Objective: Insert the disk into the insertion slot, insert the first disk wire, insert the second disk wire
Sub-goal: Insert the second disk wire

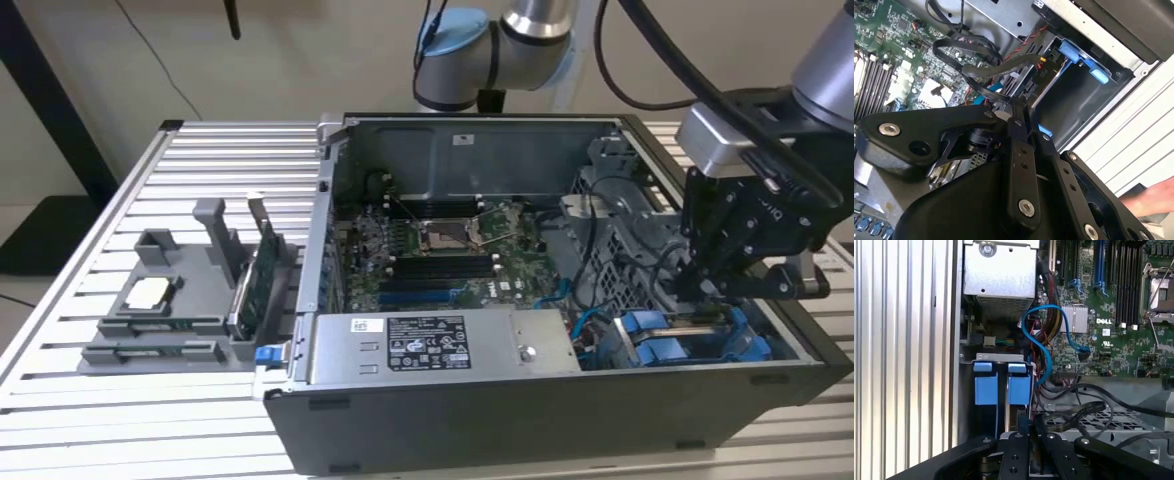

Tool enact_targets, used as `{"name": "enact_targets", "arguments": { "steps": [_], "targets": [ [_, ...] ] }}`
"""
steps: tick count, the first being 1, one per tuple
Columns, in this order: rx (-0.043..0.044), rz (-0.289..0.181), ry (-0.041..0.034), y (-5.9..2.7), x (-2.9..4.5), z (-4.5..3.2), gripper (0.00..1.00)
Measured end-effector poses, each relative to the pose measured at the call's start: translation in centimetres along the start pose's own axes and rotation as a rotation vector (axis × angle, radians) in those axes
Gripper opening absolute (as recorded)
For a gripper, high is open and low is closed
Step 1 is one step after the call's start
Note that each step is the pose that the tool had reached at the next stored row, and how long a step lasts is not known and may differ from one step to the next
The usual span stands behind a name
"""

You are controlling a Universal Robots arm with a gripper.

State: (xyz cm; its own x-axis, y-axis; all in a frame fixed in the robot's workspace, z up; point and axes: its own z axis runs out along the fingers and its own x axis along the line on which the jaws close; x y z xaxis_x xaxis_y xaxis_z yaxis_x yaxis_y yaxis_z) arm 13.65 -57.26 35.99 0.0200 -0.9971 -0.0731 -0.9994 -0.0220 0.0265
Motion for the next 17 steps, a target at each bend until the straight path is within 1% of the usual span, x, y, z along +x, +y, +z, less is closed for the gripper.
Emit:
{"name": "enact_targets", "arguments": {
  "steps": [6,10,17],
  "targets": [
    [-0.0013,0.0,-0.0001,-0.02,0.16,0.16,0.16],
    [-0.0014,0.0,-0.0002,-0.12,0.25,0.42,0.16],
    [-0.0014,0.0,-0.0008,-0.72,0.32,0.9,0.16]
  ]
}}
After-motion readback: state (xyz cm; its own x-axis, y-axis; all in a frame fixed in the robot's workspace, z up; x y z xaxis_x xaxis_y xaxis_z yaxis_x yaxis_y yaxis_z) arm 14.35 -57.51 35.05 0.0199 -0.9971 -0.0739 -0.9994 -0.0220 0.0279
